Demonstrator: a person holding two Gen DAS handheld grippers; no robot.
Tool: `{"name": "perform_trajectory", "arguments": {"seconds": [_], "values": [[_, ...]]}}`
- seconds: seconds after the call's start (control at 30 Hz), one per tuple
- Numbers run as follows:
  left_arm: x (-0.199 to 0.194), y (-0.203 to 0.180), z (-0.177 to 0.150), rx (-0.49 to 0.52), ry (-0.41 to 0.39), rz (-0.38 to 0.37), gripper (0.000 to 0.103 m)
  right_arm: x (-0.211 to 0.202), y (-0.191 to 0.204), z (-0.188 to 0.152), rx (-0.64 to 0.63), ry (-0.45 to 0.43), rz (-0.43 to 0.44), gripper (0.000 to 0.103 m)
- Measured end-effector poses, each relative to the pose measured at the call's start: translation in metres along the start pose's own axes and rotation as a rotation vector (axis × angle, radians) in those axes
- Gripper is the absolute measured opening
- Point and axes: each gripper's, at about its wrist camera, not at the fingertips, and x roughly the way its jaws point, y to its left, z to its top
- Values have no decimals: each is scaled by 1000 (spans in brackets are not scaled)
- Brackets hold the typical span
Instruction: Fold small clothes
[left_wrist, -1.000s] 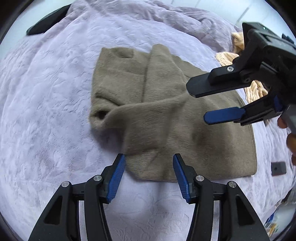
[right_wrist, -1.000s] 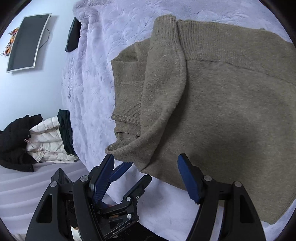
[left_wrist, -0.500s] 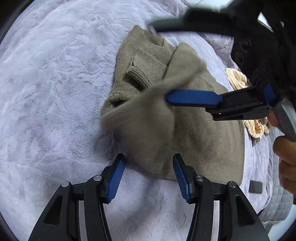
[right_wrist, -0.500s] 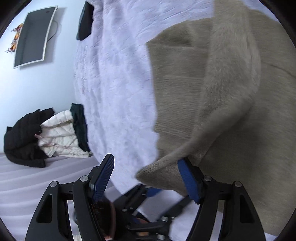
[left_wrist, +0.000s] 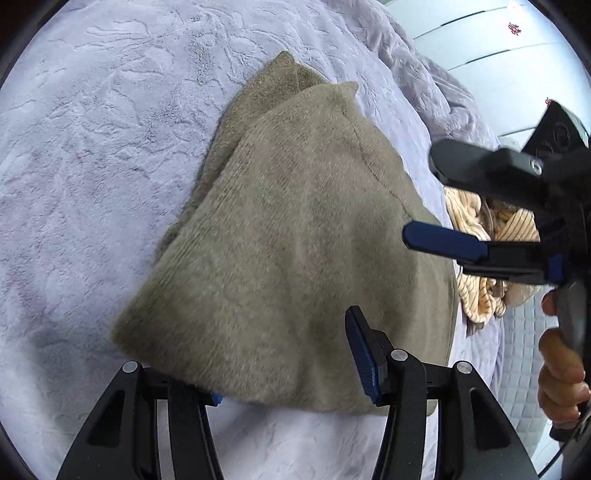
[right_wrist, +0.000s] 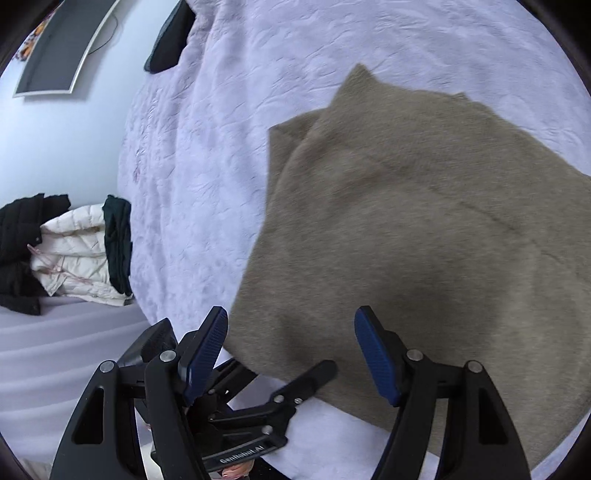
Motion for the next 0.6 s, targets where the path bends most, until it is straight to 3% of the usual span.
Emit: {"name": "perform_trajectory", "arguments": {"seconds": [0.07, 0.13, 0.17, 0.23, 0.3, 0.5, 0.6], "values": [[6, -7, 4, 2, 12, 41, 55, -5, -7, 4, 12, -6, -8, 75], [10, -17, 6, 41, -5, 93, 37, -9, -9, 9, 11, -7, -20, 75], [14, -26, 6, 73, -7, 122, 22, -12, -10, 11, 9, -7, -25, 75], [13, -39, 7, 156, -28, 180, 12, -15, -9, 16, 4, -2, -36, 75], [13, -55, 2, 261, -53, 237, 10, -17, -4, 22, -10, 9, -53, 76], [25, -105, -39, 727, -172, 458, 10, -8, 22, 51, -87, 106, -151, 81], [31, -112, -46, 833, -198, 498, 10, 13, 41, 65, -123, 165, -182, 82]]}}
